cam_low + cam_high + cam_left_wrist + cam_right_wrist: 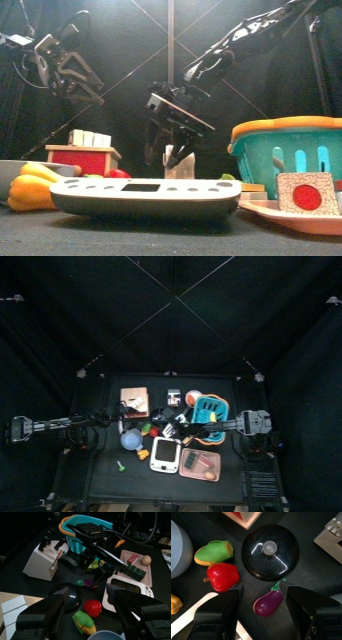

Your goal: Grab apple

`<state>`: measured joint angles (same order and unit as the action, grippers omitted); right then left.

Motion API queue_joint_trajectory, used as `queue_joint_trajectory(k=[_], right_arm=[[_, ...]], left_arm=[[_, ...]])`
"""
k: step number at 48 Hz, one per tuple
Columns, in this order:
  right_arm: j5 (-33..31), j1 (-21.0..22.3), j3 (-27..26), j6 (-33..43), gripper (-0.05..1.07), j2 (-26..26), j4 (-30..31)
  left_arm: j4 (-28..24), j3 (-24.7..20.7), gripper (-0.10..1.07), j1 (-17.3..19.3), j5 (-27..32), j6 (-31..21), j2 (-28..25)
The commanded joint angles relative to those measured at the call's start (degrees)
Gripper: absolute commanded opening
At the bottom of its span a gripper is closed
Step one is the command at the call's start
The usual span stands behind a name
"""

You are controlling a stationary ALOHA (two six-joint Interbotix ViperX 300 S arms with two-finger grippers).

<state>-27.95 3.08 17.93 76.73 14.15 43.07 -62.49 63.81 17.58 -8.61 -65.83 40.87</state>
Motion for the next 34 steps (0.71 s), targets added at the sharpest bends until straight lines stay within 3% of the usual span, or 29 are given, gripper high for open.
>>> queue_joint_trajectory(k=[1,7,13,19,27,34], right_arm=[[0.97,-0.44,-0.79,-0.09,0.91,-3.96,1.76],[2.11,-1.76,0.97,-0.18,0.91,-8.09,6.68],[4.31,-2.72,5.54,0.44,0.91,-12.92,14.5],[8.61,-2.72,9.76,0.79,0.91,-17.58,18.54],[15.82,-2.64,15.03,0.62,0.91,-23.12,22.85],[17.23,-2.46,19.25,0.44,0.91,-27.69,28.48]], left_arm=[[0.0,-0.7,0.95,-0.09,-1.67,0.26,0.0],[-0.18,-0.62,0.95,-0.18,-4.22,0.62,-0.09],[-0.53,-0.35,0.95,-0.26,-6.5,2.9,-0.7],[-0.35,-0.35,0.95,-0.79,-6.77,5.71,-1.49],[0.0,-1.85,0.95,-4.57,-6.59,7.73,-3.34],[0.97,-4.31,0.95,-6.24,-6.06,7.73,-7.21]])
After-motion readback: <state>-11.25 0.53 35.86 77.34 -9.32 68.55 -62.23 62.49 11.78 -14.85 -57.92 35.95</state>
